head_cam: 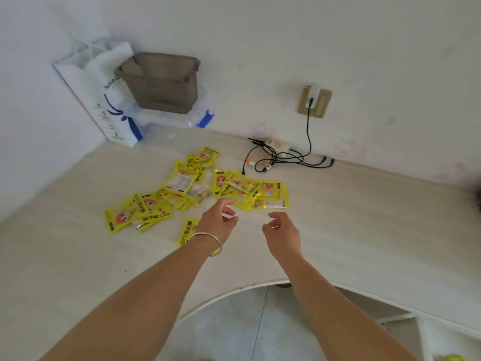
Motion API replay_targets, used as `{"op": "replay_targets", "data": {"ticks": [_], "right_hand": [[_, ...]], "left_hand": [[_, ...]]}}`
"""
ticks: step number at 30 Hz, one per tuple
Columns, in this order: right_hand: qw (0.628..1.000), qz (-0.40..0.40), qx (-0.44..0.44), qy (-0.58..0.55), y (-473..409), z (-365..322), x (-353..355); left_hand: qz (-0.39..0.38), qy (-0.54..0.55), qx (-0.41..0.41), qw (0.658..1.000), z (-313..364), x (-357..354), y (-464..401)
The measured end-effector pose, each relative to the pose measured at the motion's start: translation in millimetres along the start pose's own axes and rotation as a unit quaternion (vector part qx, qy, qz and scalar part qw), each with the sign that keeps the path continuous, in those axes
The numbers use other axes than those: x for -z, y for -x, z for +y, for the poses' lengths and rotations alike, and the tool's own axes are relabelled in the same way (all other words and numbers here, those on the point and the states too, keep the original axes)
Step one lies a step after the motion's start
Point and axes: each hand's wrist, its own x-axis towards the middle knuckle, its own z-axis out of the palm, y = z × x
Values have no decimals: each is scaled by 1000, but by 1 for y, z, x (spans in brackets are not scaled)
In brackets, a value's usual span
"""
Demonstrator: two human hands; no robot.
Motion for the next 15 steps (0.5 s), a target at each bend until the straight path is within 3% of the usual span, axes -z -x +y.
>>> {"op": "replay_targets", "data": {"ticks": [7,15], "right_hand": [[996,-57,27,67,-27,-31,-69],[976,-72,68,192,-98,-40,-87]], "left_hand": [[57,31,76,995,-63,61,-27],[58,51,125,989,-69,49,-88]]}}
